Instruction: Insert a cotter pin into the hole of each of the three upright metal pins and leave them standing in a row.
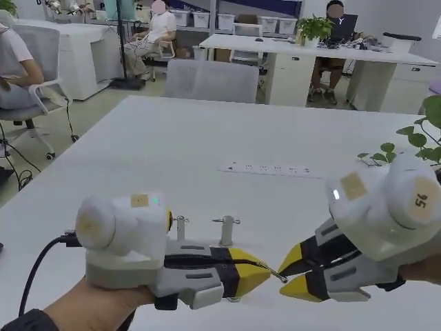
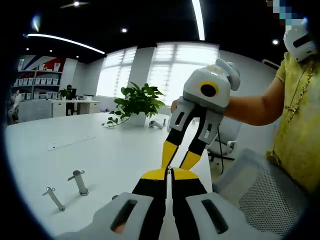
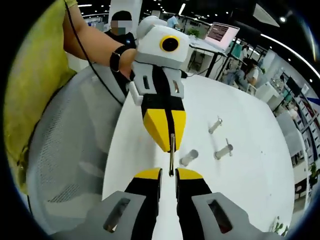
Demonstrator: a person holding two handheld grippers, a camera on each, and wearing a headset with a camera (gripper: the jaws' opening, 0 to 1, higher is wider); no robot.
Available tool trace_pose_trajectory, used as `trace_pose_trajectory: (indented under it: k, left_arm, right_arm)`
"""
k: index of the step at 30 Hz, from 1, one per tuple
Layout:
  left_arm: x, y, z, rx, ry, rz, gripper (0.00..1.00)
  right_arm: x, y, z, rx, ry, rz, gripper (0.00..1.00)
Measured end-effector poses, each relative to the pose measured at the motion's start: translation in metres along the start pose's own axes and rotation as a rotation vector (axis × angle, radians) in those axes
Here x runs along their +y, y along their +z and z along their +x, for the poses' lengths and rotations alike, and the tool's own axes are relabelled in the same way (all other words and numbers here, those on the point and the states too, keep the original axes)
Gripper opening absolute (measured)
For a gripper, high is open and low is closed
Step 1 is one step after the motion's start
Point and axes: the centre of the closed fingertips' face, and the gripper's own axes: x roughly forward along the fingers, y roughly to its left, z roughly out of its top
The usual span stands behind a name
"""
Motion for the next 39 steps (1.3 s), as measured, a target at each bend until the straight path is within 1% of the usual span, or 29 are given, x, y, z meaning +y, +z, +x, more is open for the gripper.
trace_pose_trajectory:
  k: [1, 2, 7, 11, 13, 15, 21, 22, 23, 24, 28, 29, 30, 32, 33, 34, 35, 37, 39]
  left_arm:
    - [0.0006, 0.0003, -0.0006, -0.002, 0.002, -0.001, 0.0]
    - [0.001, 0.0008, -0.0015, -0.005, 0.002, -0.007, 0.0]
    - [0.001, 0.0025, -0.0037, -0.02, 0.003, -0.02, 0.0]
    - [0.001, 0.0039, -0.0049, -0.036, -0.003, -0.036, 0.0]
    - [0.0007, 0.0031, -0.0048, -0.032, -0.001, -0.036, 0.0]
    - [0.0004, 0.0035, -0.0048, -0.036, -0.004, -0.04, 0.0]
    - [0.0017, 0.0027, -0.0049, -0.039, 0.0, -0.045, 0.0]
    - [0.0021, 0.0013, -0.0053, -0.032, -0.001, -0.038, 0.0]
    - [0.0031, 0.0015, -0.006, -0.037, 0.008, -0.045, 0.0]
    - [0.0032, 0.0016, -0.0073, -0.039, 0.004, -0.049, 0.0]
    - [0.0035, 0.0031, -0.0075, -0.044, 0.005, -0.048, 0.0]
    - [0.0036, 0.0029, -0.0074, -0.042, 0.005, -0.046, 0.0]
    - [0.003, 0.0027, -0.0072, -0.041, 0.002, -0.046, 0.0]
    - [0.002, 0.003, -0.0071, -0.041, 0.002, -0.038, 0.0]
    - [0.0013, 0.0037, -0.0072, -0.042, 0.002, -0.028, 0.0]
    - [0.0026, 0.0038, -0.0075, -0.042, 0.009, -0.016, 0.0]
    - [0.0035, 0.0037, -0.0079, -0.039, 0.014, 0.012, 0.0]
    - [0.0025, 0.0006, -0.0068, -0.014, 0.013, 0.026, 0.0]
    - [0.0013, -0.0006, -0.0057, -0.004, 0.009, 0.051, 0.0]
  right_arm:
    - [0.0002, 0.0007, 0.0008, -0.005, 0.004, 0.006, 0.11]
    - [-0.0022, 0.0011, 0.0015, -0.007, -0.011, -0.004, 0.11]
    - [-0.0034, 0.0017, 0.0017, -0.015, -0.007, 0.006, 0.08]
    - [-0.0042, 0.0033, 0.0014, -0.032, -0.009, 0.012, 0.07]
    - [-0.0046, 0.0044, 0.0011, -0.045, -0.008, 0.03, 0.07]
    - [-0.0041, 0.0051, 0.0009, -0.051, -0.007, 0.031, 0.07]
    - [-0.0058, 0.0046, -0.0007, -0.048, -0.012, 0.031, 0.05]
    - [-0.0061, 0.0035, -0.0019, -0.038, -0.011, 0.034, 0.04]
    - [-0.0072, 0.0033, -0.0027, -0.035, -0.014, 0.038, 0.04]
    - [-0.0066, 0.0021, -0.0038, -0.026, -0.005, 0.038, 0.04]
    - [-0.0068, 0.0014, -0.0054, -0.014, -0.003, 0.035, 0.03]
    - [-0.0086, 0.0011, -0.0058, -0.012, -0.011, 0.032, 0.03]
    - [-0.0069, -0.0014, -0.0059, 0.005, 0.007, 0.047, 0.03]
    - [-0.0096, -0.0021, -0.0061, 0.01, -0.006, 0.035, 0.03]
    - [-0.008, -0.0031, -0.0065, 0.02, 0.007, 0.042, 0.03]
    - [-0.0082, -0.0024, -0.0066, 0.019, 0.006, 0.04, 0.03]
    - [-0.0089, -0.002, -0.0071, 0.022, 0.005, 0.038, 0.03]
    - [-0.0084, -0.0019, -0.0074, 0.031, 0.014, 0.04, 0.03]
    - [-0.0074, -0.0023, -0.007, 0.041, 0.023, 0.039, 0.03]
